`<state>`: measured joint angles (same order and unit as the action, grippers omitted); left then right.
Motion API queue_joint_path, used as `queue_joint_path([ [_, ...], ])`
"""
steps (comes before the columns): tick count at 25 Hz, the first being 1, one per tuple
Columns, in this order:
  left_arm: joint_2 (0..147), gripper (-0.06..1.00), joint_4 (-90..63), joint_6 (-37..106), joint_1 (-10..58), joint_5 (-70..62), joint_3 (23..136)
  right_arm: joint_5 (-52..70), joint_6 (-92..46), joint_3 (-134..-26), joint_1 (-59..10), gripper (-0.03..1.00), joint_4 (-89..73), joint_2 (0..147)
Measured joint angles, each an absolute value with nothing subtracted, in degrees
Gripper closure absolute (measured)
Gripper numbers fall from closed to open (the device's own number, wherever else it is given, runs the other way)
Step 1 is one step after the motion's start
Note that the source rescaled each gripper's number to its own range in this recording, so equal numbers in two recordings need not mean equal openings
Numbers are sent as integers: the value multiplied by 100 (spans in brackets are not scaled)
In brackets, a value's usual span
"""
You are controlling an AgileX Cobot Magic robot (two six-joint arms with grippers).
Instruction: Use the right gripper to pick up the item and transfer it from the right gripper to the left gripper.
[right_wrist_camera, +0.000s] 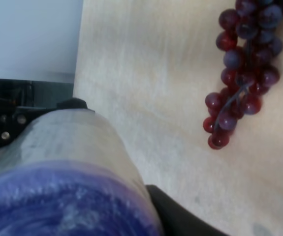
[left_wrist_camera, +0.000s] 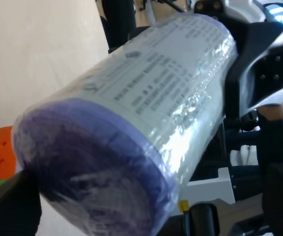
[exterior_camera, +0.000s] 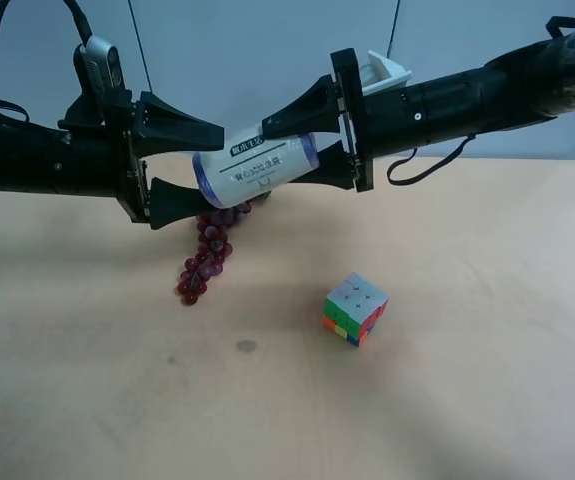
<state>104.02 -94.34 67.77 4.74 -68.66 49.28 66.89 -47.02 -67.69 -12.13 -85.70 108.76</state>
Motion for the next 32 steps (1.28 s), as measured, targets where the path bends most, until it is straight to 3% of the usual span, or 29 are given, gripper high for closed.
queue_joint_path([
  [32,10407,19,-9335,6740,474,-6636,4928,6690,-4789,-6769,-1379,96,-8959,10881],
])
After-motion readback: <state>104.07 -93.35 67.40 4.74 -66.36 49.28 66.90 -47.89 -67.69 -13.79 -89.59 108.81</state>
